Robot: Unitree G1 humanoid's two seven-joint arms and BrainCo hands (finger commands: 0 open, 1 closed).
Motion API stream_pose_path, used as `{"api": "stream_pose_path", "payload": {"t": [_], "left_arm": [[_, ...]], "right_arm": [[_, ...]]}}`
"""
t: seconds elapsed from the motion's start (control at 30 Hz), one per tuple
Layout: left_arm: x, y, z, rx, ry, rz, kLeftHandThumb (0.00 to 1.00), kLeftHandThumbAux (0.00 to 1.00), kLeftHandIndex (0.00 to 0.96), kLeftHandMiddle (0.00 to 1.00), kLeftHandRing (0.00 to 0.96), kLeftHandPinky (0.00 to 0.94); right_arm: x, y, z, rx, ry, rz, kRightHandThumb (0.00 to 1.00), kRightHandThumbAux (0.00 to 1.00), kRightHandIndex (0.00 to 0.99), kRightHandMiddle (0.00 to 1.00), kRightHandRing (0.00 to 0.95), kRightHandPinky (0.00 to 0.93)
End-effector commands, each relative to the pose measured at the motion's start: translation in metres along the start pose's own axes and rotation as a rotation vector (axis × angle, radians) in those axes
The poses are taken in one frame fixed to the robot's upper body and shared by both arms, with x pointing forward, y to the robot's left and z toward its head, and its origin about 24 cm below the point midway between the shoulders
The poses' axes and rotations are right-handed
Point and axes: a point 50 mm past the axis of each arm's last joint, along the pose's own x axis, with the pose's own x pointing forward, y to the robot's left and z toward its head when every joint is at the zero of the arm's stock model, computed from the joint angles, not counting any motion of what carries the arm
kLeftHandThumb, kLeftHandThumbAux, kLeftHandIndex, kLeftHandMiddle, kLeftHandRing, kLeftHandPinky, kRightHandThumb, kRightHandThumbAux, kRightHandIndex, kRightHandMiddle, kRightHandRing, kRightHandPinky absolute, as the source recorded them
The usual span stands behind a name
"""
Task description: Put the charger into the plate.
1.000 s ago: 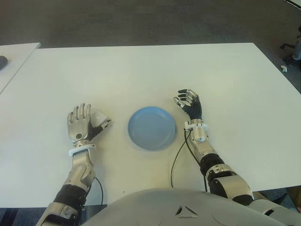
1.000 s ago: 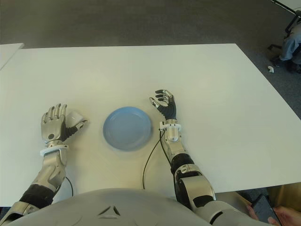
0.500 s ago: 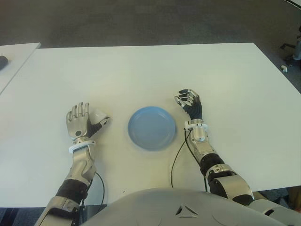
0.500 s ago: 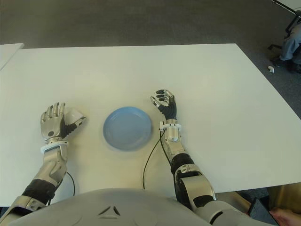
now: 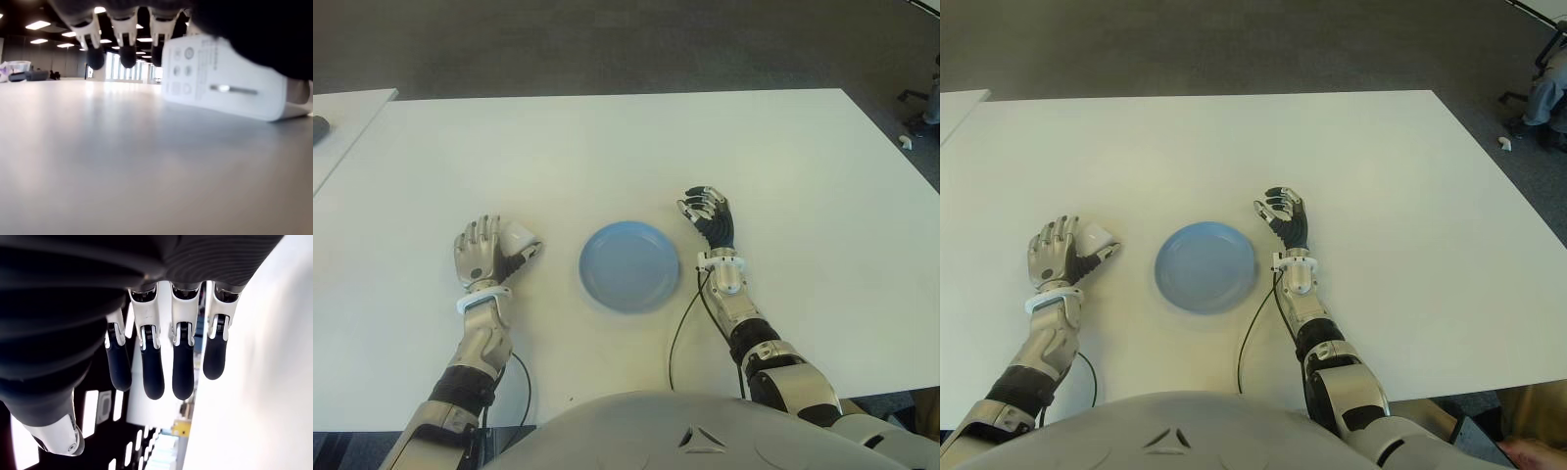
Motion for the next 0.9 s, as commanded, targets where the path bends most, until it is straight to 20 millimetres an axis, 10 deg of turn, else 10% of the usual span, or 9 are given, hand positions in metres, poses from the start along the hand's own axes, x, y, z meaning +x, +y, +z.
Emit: {"api": "stream_pose_path", "payload": {"t": [0.03,0.9], "left_arm": [[-0.026,-0.036,-0.005,-0.013,0.031,-0.221,0.110,0.181,0.000,0.000,0.000,0.000],[-0.038,-0.048,-0.009,0.000,0.079,-0.356,0.119,0.223,0.000,0.051,0.009,0.000]], "right_arm": [[-0.075,-0.014,-0.070,-0.061,0.363,0.018,0.003,0.667,0.351,0.404,0.389,0.317],[-0.075,-0.010,-0.067,-0.047,0.342,0.025,0.010,0.717,0.358,0.407,0.397,0.339]]}}
